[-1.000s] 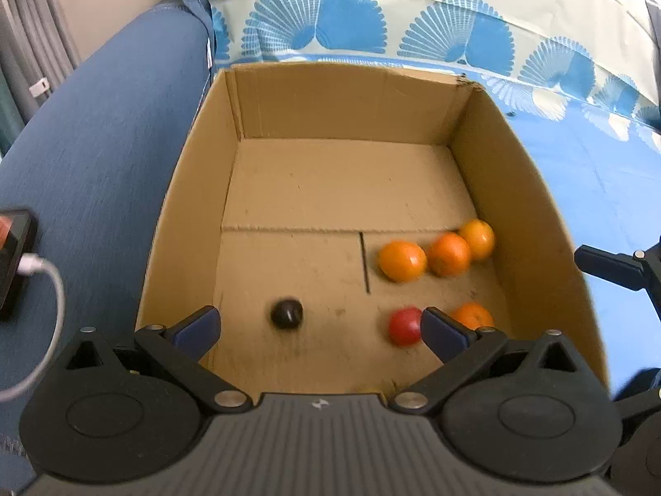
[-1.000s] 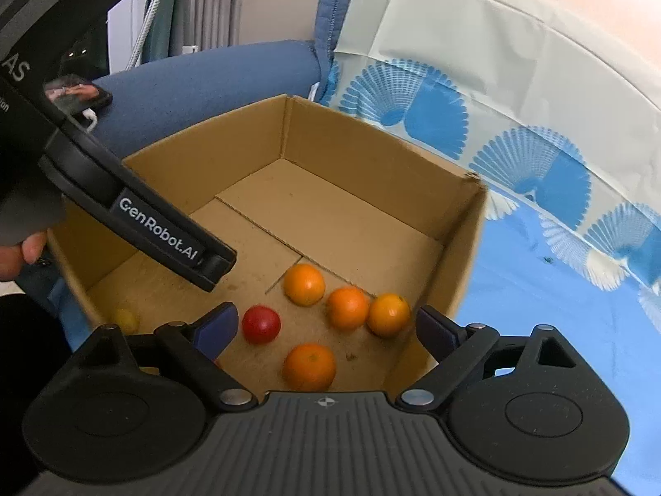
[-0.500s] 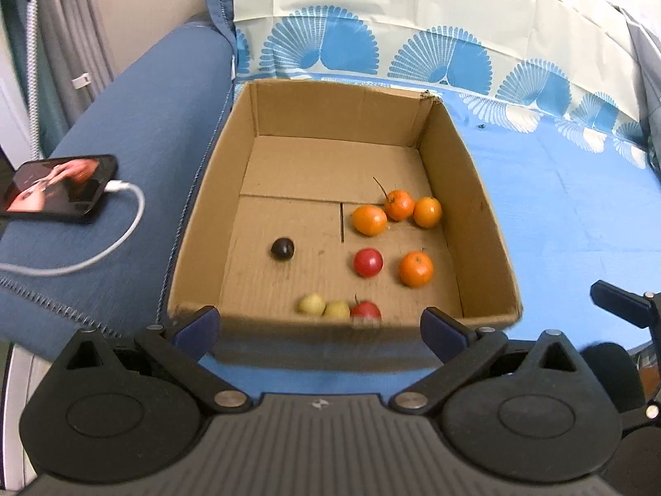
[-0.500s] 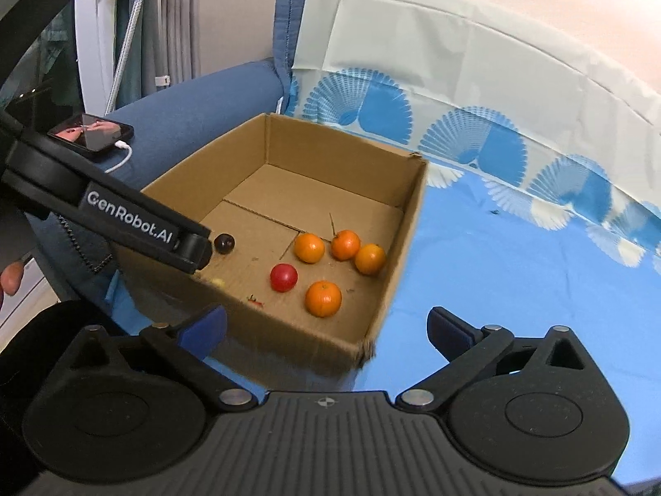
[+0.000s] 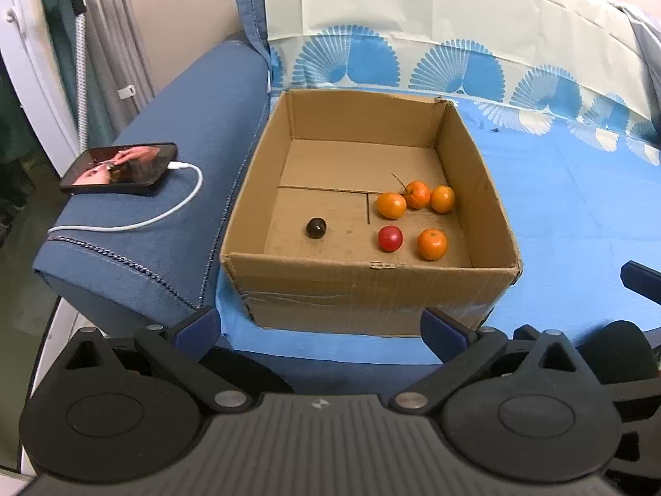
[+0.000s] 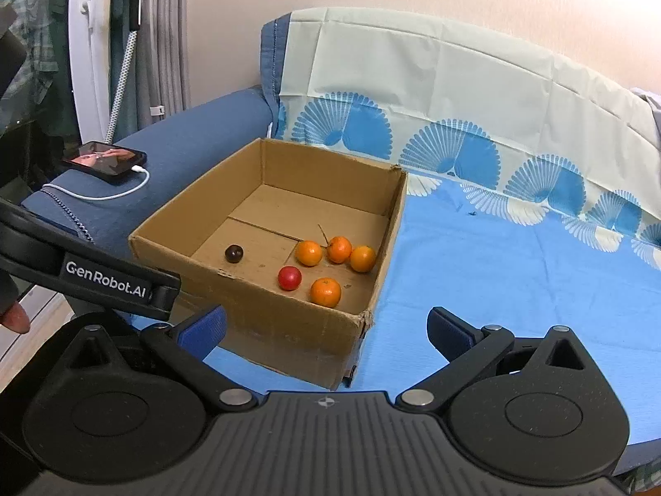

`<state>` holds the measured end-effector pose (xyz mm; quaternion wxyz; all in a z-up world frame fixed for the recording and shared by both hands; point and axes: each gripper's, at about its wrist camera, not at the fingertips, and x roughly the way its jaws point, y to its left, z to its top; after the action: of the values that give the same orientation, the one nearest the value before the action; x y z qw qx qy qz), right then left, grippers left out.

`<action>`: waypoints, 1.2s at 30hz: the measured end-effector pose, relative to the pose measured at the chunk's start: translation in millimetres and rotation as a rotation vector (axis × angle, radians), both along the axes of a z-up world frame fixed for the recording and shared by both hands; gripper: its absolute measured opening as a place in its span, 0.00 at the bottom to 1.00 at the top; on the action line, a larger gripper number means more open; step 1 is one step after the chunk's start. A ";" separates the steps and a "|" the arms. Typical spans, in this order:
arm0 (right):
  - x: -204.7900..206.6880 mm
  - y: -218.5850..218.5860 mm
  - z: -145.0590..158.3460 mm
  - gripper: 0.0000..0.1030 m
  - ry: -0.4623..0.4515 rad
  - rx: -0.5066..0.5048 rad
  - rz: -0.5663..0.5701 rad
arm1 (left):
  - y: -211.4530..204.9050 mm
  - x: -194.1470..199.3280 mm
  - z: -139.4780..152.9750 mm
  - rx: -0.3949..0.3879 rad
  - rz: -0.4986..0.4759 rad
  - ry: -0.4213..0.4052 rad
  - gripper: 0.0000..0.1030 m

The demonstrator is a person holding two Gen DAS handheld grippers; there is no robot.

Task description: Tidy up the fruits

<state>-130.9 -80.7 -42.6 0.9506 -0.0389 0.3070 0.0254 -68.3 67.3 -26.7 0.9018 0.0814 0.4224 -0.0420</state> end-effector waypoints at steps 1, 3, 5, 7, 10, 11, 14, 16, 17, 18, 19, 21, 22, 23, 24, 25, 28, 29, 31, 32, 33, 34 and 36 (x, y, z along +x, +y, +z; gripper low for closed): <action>-2.1 1.1 0.5 0.99 -0.002 -0.001 0.005 | 0.3 -2.2 0.1 0.006 0.002 -0.004 1.00; -5.8 3.1 1.8 0.99 -0.007 -0.005 0.012 | 0.4 -5.0 0.0 0.014 0.004 -0.002 1.00; -10.3 5.4 3.6 0.99 -0.013 -0.010 0.019 | 1.3 -5.2 -0.8 0.016 0.011 0.010 1.00; -12.2 6.7 4.7 0.99 -0.016 -0.012 0.023 | 3.8 -6.6 -1.2 0.016 0.020 0.017 1.00; -14.6 8.1 6.8 0.99 -0.026 -0.017 0.026 | 6.3 -8.2 -1.5 0.016 0.027 0.013 1.00; -14.8 8.2 7.4 0.99 -0.028 -0.017 0.025 | 6.4 -8.5 -1.6 0.020 0.030 0.011 1.00; -16.0 8.1 8.0 0.99 -0.029 -0.016 0.021 | 5.9 -9.0 -1.5 0.034 0.027 0.002 1.00; -16.1 8.1 8.2 0.99 -0.028 -0.016 0.020 | 5.5 -7.9 -1.2 0.035 0.026 0.000 1.00; -16.2 8.0 8.2 0.99 -0.029 -0.017 0.020 | 5.6 -7.5 -1.3 0.034 0.026 0.000 1.00; -16.1 8.2 8.1 0.99 -0.028 -0.019 0.020 | 5.8 -7.2 -1.2 0.035 0.028 -0.002 1.00; -15.9 8.4 8.0 0.99 -0.028 -0.020 0.020 | 5.9 -7.0 -1.0 0.034 0.029 -0.006 1.00; -15.2 9.5 7.3 0.99 -0.027 -0.021 0.021 | 7.5 -6.6 -0.3 0.023 0.037 -0.013 1.00; -15.0 9.6 6.8 0.99 -0.026 -0.021 0.022 | 9.0 -5.7 -0.1 0.016 0.044 -0.015 1.00; -14.8 9.5 6.4 0.99 -0.025 -0.022 0.023 | 9.7 -5.6 0.0 0.013 0.053 -0.019 1.00; -14.6 9.4 6.2 0.99 -0.023 -0.021 0.023 | 10.3 -5.6 0.5 0.014 0.065 -0.028 1.00; -14.4 9.7 6.2 0.99 -0.022 -0.021 0.023 | 11.0 -6.1 0.6 0.018 0.082 -0.039 1.00; -13.4 9.4 6.3 0.99 -0.019 -0.019 0.021 | 12.5 -4.4 1.4 0.021 0.099 -0.042 1.00; -13.0 9.2 6.0 0.99 -0.018 -0.017 0.021 | 12.9 -3.3 1.4 0.015 0.099 -0.035 1.00; -12.5 9.1 6.2 0.99 -0.019 -0.015 0.020 | 14.8 -2.3 1.5 0.005 0.106 -0.030 1.00; -12.4 9.2 6.1 0.99 -0.020 -0.013 0.020 | 15.1 -2.0 1.5 0.005 0.110 -0.029 1.00; -12.1 9.0 6.1 0.99 -0.021 -0.012 0.020 | 15.2 -1.6 1.2 0.003 0.105 -0.024 1.00; -11.9 9.0 6.1 0.99 -0.022 -0.010 0.020 | 15.1 -1.4 0.9 0.000 0.093 -0.020 1.00; -12.2 9.2 5.8 0.99 -0.022 -0.008 0.021 | 14.5 -2.0 0.5 -0.003 0.085 -0.017 1.00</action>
<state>-143.1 -71.5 -36.8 0.9535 -0.0462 0.2960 0.0336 -70.3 81.8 -26.2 0.9065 0.0622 0.4177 -0.0038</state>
